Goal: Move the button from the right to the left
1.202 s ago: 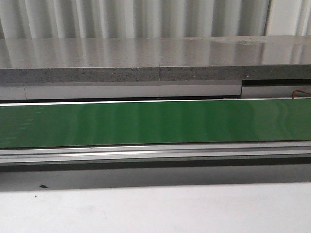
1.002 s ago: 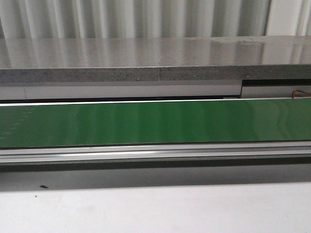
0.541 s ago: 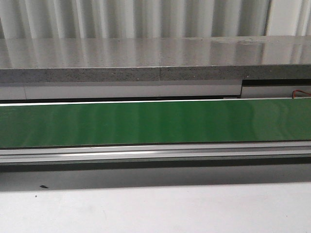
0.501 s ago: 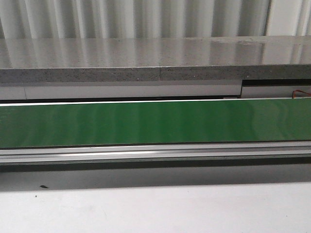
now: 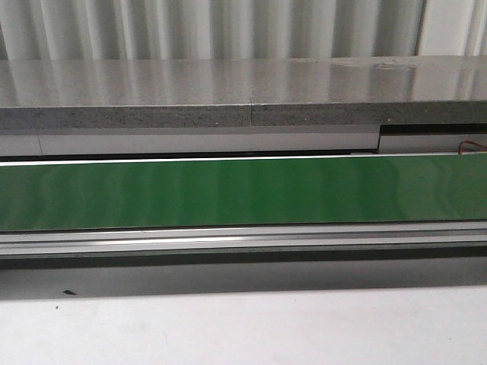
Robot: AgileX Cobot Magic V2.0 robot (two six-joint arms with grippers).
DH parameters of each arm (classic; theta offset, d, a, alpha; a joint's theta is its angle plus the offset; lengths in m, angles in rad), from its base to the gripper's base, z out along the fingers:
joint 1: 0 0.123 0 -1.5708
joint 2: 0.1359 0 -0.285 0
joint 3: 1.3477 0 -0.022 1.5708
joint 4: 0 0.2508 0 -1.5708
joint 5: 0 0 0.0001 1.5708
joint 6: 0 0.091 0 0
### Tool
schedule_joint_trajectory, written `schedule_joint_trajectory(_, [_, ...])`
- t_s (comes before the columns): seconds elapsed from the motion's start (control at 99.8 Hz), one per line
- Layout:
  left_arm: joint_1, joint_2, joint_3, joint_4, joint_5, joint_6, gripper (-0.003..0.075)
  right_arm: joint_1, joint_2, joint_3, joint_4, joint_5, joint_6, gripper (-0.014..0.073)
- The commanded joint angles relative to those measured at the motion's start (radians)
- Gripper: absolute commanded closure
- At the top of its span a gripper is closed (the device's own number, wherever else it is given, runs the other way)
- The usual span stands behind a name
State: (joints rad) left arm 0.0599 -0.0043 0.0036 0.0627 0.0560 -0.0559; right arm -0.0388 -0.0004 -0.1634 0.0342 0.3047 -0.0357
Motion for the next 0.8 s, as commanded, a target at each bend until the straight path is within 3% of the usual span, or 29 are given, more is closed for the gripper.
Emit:
schedule_joint_trajectory(0.0, [0.001,-0.030,0.039,-0.005,-0.078,-0.008,0.0741,-0.006,0.062,-0.109,-0.014,-0.011,-0.002,0.0662])
schedule_joint_trajectory(0.361, [0.001,-0.030,0.039,-0.005,-0.078,-0.008,0.0741,-0.006,0.363,-0.385,-0.014,0.235,-0.002,0.0662])
schedule_joint_trajectory(0.571, [0.001,-0.030,0.039,-0.005,-0.078,-0.008,0.0741,-0.005,0.497,-0.410,0.005,0.210,-0.002,0.0662])
schedule_joint_trajectory(0.791, [0.001,-0.030,0.039,-0.005,-0.078,-0.008,0.0741,-0.005,0.610,-0.412,0.028,0.323,-0.002,0.0661])
